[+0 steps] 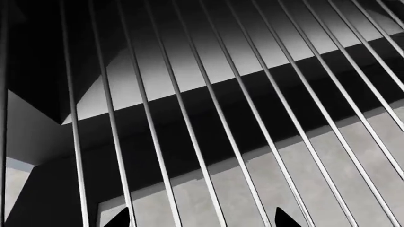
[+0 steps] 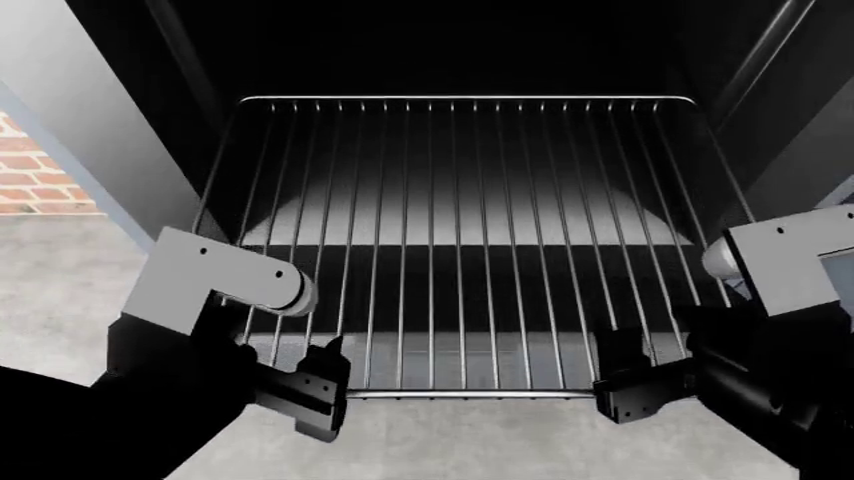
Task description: Fully slide the oven rack out.
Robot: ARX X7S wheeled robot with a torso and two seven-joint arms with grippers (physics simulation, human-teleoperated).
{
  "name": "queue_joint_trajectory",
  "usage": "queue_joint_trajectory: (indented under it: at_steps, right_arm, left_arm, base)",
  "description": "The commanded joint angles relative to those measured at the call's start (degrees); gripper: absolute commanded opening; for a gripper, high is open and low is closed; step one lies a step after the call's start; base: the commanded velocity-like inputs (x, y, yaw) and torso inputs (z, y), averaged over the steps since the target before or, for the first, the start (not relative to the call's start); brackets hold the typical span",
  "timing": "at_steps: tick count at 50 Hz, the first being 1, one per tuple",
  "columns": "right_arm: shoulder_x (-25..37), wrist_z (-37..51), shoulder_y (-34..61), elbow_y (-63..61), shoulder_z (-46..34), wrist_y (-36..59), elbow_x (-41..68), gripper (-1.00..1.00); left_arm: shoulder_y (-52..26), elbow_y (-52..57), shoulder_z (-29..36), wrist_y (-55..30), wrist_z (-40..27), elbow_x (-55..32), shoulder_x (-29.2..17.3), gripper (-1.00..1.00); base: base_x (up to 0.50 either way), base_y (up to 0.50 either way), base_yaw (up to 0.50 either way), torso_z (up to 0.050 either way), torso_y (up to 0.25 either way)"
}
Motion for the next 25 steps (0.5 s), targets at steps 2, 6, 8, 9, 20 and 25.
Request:
queue_joint_trajectory:
  at_steps: [2, 6, 8, 9, 20, 25]
  right_arm:
    - [6.03, 0.17, -37.41, 7.29, -3.92, -0.26, 1.66, 1.00]
    - [7.11, -0.39, -38.40, 6.31, -3.65, -0.23, 1.98, 1.00]
    - [7.36, -0.81, -39.04, 6.14, -3.53, -0.38, 1.73, 1.00]
    - [7.54, -0.94, -39.36, 5.97, -3.46, -0.51, 1.70, 1.00]
    - [11.81, -5.94, -52.00, 2.64, -0.90, -6.59, -2.80, 1.00]
    - [13.47, -7.13, -56.66, 1.04, -0.97, -7.95, -4.54, 1.00]
  left_arm:
    - [24.03, -19.37, 13.30, -2.41, -3.04, -15.39, -3.78, 1.00]
    - [24.13, -19.27, 13.98, -2.96, -2.80, -16.29, -3.89, 1.00]
    - [24.77, -18.82, 14.25, -3.15, -2.39, -16.22, -3.89, 1.00]
    - [25.32, -18.43, 14.29, -3.05, -2.18, -16.10, -4.04, 1.00]
    - [32.71, -15.04, 13.31, -0.75, 1.45, -13.11, -7.11, 1.00]
    - [35.90, -13.15, 13.40, -0.01, 2.55, -12.17, -8.52, 1.00]
  base:
    - [0.04, 0.00, -0.02, 0.000, -0.014]
    - [0.04, 0.00, -0.02, 0.000, -0.016]
    - [0.04, 0.00, -0.02, 0.000, -0.016]
    - [0.04, 0.00, -0.02, 0.000, -0.016]
    - [0.04, 0.00, -0.01, 0.000, -0.019]
    - [0.04, -0.01, 0.02, 0.000, -0.024]
